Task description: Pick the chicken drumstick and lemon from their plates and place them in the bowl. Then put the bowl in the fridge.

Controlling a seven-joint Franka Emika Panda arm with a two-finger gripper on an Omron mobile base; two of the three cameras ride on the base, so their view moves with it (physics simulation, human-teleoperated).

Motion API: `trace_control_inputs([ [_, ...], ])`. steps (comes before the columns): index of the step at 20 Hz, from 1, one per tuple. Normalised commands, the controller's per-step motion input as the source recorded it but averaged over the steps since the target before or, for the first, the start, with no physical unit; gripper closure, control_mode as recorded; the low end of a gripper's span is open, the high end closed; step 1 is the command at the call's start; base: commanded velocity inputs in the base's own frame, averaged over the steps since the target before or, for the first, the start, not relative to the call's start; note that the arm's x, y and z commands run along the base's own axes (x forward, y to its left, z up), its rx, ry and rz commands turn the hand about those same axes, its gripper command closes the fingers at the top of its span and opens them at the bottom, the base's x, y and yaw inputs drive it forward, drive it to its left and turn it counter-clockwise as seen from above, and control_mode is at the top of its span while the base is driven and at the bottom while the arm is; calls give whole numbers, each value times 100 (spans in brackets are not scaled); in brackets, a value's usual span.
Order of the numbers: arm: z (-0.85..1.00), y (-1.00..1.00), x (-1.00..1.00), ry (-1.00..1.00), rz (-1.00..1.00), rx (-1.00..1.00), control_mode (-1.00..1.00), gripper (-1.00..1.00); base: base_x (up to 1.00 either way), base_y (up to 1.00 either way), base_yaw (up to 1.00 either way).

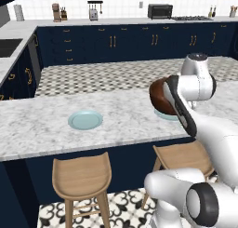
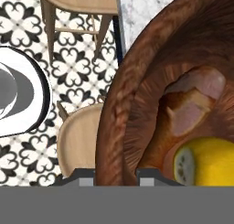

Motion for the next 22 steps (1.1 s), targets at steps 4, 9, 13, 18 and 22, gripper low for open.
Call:
trace_control_inputs([
  [4, 20, 2, -77, 5, 0, 6, -100, 100, 0, 0, 0],
  [9, 9, 17, -26, 7, 3, 5, -100, 100, 0, 0, 0],
  [13, 9, 36, 0, 11, 0, 0, -100, 100, 0, 0, 0],
  [18, 1, 0, -3, 2, 0, 0, -100, 100, 0, 0, 0],
  [22, 4, -6, -4, 0, 0, 1, -100, 100, 0, 0, 0],
])
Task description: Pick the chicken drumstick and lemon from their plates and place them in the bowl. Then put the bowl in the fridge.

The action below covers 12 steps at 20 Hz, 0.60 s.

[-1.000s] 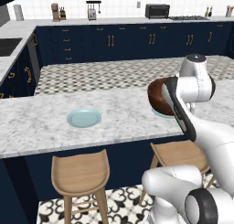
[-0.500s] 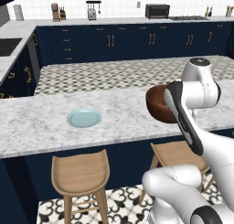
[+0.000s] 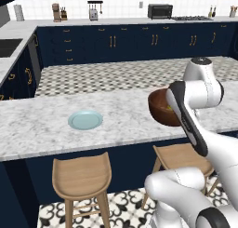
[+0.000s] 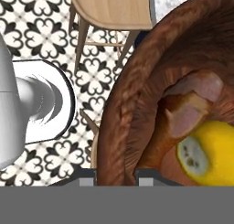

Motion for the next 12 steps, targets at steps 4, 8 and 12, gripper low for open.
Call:
trace_control_inputs([
  [4, 0, 0, -1, 0, 0, 0, 100, 100, -41, -15, 0],
  [8, 0, 0, 0, 0, 0, 0, 100, 100, -100, -84, -15],
  [12, 0, 0, 0, 0, 0, 0, 100, 100, -48, -87, -40],
])
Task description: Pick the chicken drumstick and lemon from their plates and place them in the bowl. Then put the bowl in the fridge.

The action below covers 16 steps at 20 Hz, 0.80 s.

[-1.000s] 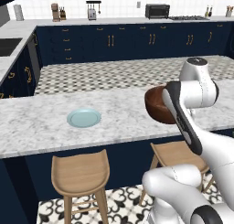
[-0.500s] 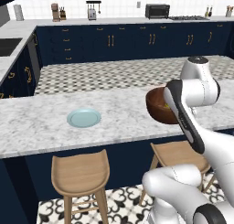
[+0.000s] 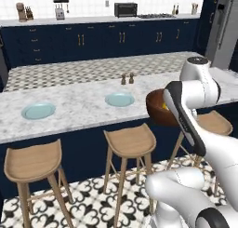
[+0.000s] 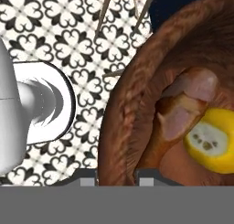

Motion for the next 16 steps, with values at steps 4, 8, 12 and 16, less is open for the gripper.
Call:
trace_control_inputs([
  [4, 0, 0, 0, 0, 0, 0, 100, 100, -8, -100, -36],
  [8, 0, 0, 0, 0, 0, 0, 100, 100, 3, -100, -11],
  [12, 0, 0, 0, 0, 0, 0, 100, 100, 30, -100, 1],
  [16, 0, 0, 0, 0, 0, 0, 100, 100, 43, -100, 8],
])
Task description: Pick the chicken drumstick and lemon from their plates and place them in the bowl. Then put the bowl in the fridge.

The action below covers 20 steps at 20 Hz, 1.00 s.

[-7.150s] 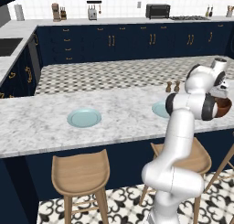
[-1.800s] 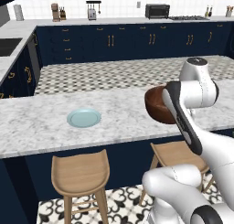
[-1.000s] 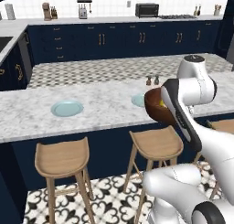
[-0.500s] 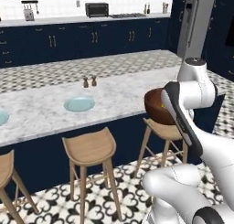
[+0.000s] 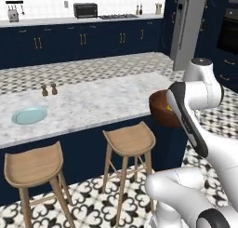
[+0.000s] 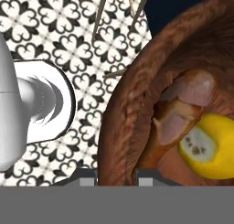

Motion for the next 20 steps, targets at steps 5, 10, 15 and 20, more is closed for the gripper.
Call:
trace_control_inputs([
  [5, 0, 0, 0, 0, 0, 0, 100, 100, 45, -100, 13],
  [10, 0, 0, 0, 0, 0, 0, 100, 100, 48, -100, 15],
  [15, 0, 0, 0, 0, 0, 0, 100, 100, 61, -100, 17],
  [20, 0, 0, 0, 0, 0, 0, 100, 100, 59, -100, 14],
])
